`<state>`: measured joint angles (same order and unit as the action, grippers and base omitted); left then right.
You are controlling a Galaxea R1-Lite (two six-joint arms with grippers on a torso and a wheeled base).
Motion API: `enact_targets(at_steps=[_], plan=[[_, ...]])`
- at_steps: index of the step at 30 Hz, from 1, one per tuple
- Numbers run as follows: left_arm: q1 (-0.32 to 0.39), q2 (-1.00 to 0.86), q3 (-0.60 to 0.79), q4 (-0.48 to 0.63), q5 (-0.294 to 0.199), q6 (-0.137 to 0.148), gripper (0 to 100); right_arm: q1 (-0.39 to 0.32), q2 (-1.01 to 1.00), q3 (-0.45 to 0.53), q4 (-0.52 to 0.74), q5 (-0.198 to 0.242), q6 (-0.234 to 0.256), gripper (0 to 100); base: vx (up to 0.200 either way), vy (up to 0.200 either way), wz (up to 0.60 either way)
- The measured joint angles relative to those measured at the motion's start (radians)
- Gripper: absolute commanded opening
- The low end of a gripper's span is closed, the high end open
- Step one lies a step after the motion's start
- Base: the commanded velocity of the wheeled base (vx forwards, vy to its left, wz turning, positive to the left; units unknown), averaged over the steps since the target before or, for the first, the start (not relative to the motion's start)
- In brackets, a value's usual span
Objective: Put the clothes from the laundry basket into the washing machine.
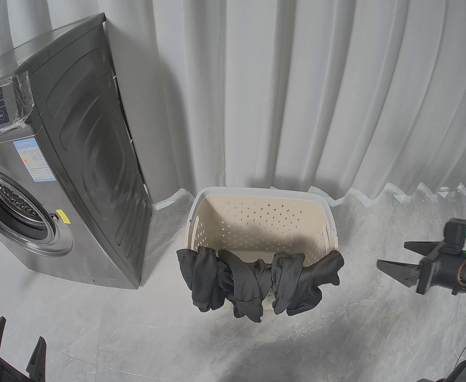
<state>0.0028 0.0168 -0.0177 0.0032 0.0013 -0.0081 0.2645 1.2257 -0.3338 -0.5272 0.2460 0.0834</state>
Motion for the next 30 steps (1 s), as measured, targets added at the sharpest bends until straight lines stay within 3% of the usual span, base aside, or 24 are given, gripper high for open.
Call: enact_targets(at_steps=[11, 20, 30], plan=[[0.0, 0.0, 0.0, 0.0, 0.0, 0.0, 100, 0.076, 0.49, -0.103, -0.317, -0.131, -0.015, 100, 0.0, 0.0, 0.0], [0.0, 0.0, 0.0, 0.0, 0.0, -0.001, 100, 0.089, 0.722, -0.22, -0.369, -0.24, -0.027, 100, 0.0, 0.0, 0.0], [-0.001, 0.0, 0.0, 0.0, 0.0, 0.0, 100, 0.093, 0.874, -0.305, -0.415, -0.283, -0.053, 100, 0.0, 0.0, 0.0]])
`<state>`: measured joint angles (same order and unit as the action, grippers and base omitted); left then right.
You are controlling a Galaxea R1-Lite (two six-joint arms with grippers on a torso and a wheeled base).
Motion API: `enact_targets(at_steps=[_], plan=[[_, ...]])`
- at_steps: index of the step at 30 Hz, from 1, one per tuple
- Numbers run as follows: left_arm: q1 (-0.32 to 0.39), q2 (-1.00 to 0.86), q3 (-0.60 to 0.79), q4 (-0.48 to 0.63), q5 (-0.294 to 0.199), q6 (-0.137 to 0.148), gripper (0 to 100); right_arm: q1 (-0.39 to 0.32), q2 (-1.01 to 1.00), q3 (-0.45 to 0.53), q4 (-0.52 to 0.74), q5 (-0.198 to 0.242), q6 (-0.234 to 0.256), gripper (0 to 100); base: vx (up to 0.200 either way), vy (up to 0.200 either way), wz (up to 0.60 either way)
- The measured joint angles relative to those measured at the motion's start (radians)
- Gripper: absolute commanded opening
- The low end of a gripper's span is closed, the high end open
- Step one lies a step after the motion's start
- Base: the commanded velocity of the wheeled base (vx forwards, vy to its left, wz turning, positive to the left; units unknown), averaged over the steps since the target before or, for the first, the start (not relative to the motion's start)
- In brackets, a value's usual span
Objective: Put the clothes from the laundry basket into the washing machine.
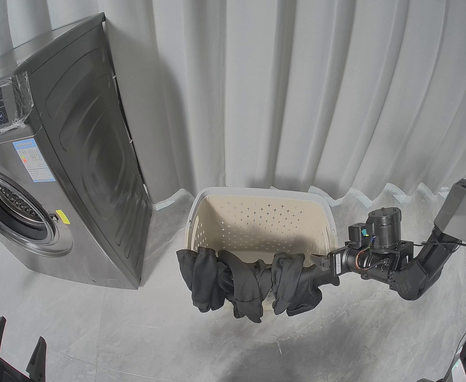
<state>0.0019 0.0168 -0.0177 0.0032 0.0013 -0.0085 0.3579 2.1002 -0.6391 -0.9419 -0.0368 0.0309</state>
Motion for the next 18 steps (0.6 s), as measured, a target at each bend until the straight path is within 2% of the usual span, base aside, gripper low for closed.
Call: enact_targets(at_steps=[8, 18], plan=[[0.001, 0.0, 0.0, 0.0, 0.0, 0.001, 100, -0.006, 0.108, -0.032, -0.069, -0.005, -0.037, 100, 0.0, 0.0, 0.0], [0.0, 0.0, 0.0, 0.0, 0.0, 0.001, 100, -0.005, 0.175, -0.067, -0.077, -0.023, -0.044, 100, 0.0, 0.0, 0.0]])
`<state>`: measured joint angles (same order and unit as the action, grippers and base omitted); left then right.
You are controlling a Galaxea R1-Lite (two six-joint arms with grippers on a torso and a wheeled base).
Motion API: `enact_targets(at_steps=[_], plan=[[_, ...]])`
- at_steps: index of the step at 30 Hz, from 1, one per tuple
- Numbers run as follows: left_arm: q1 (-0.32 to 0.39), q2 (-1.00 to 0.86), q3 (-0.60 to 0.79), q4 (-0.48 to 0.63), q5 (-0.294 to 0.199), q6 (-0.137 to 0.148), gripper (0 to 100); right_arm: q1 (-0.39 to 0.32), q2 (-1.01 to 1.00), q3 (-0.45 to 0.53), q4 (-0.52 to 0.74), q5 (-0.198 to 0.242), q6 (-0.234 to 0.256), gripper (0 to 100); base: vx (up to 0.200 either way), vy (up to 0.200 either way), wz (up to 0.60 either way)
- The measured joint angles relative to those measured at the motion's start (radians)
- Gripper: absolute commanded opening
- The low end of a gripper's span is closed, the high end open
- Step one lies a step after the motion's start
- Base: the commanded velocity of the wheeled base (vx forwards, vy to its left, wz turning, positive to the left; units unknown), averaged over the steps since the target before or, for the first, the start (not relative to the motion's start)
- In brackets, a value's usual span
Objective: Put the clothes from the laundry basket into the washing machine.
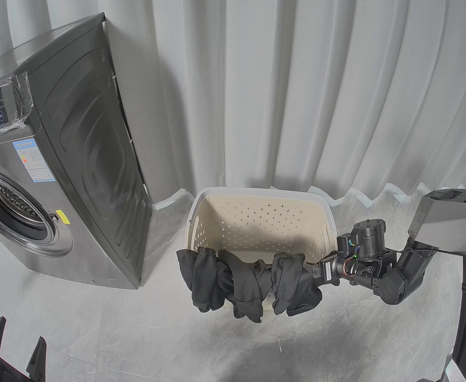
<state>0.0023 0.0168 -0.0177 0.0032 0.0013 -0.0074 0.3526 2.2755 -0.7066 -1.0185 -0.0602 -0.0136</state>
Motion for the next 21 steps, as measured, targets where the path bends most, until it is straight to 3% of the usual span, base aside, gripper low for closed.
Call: enact_targets(at_steps=[12, 21], plan=[[0.0, 0.0, 0.0, 0.0, 0.0, 0.0, 100, 0.008, 0.022, -0.011, -0.006, -0.02, -0.003, 100, 0.0, 0.0, 0.0], [0.0, 0.0, 0.0, 0.0, 0.0, 0.0, 100, 0.02, -0.005, 0.05, 0.003, -0.019, -0.004, 100, 0.0, 0.0, 0.0]])
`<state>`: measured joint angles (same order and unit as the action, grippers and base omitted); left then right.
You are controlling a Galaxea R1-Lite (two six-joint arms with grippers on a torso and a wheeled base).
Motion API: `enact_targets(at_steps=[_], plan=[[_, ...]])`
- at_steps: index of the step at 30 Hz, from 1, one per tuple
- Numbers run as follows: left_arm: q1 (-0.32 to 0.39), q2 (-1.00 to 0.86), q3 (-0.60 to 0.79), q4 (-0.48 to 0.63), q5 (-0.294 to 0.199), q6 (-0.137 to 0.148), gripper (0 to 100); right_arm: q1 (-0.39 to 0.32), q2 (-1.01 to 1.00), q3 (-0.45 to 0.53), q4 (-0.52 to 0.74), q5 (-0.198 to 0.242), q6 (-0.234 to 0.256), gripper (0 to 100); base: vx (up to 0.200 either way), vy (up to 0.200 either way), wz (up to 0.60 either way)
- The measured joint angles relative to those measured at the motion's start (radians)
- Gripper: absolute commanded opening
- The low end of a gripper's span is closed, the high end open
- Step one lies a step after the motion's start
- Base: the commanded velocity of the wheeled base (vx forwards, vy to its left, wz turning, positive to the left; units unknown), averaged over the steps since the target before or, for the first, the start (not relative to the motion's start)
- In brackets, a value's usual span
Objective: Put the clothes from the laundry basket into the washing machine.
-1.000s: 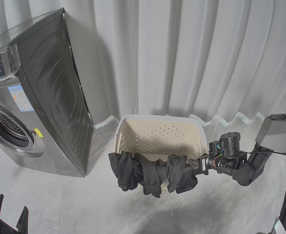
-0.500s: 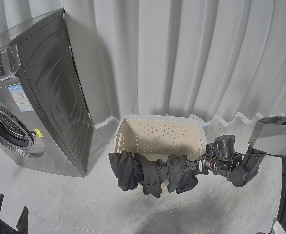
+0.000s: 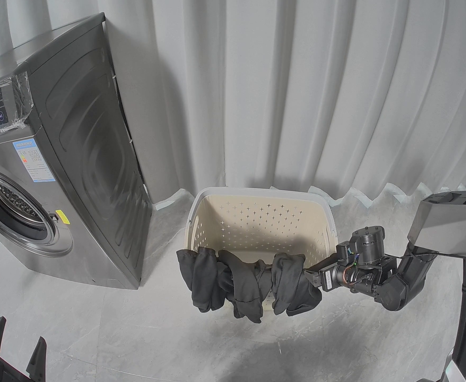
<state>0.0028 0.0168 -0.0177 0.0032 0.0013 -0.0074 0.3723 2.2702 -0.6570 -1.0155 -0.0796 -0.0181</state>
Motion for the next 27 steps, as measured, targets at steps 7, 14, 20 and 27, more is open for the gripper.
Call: enact_targets(at_steps=[7, 14, 20, 27], plan=[[0.0, 0.0, 0.0, 0.0, 0.0, 0.0, 100, 0.02, 0.0, 0.014, -0.038, 0.0, -0.01, 100, 0.0, 0.0, 0.0], [0.0, 0.0, 0.0, 0.0, 0.0, 0.0, 100, 0.029, -0.016, 0.025, -0.041, 0.002, -0.01, 100, 0.0, 0.0, 0.0], [0.0, 0.0, 0.0, 0.0, 0.0, 0.0, 100, 0.043, -0.053, 0.045, -0.033, 0.002, -0.01, 100, 0.0, 0.0, 0.0], [0.0, 0.0, 0.0, 0.0, 0.0, 0.0, 100, 0.047, -0.027, 0.039, -0.043, 0.002, -0.009, 100, 0.0, 0.0, 0.0]])
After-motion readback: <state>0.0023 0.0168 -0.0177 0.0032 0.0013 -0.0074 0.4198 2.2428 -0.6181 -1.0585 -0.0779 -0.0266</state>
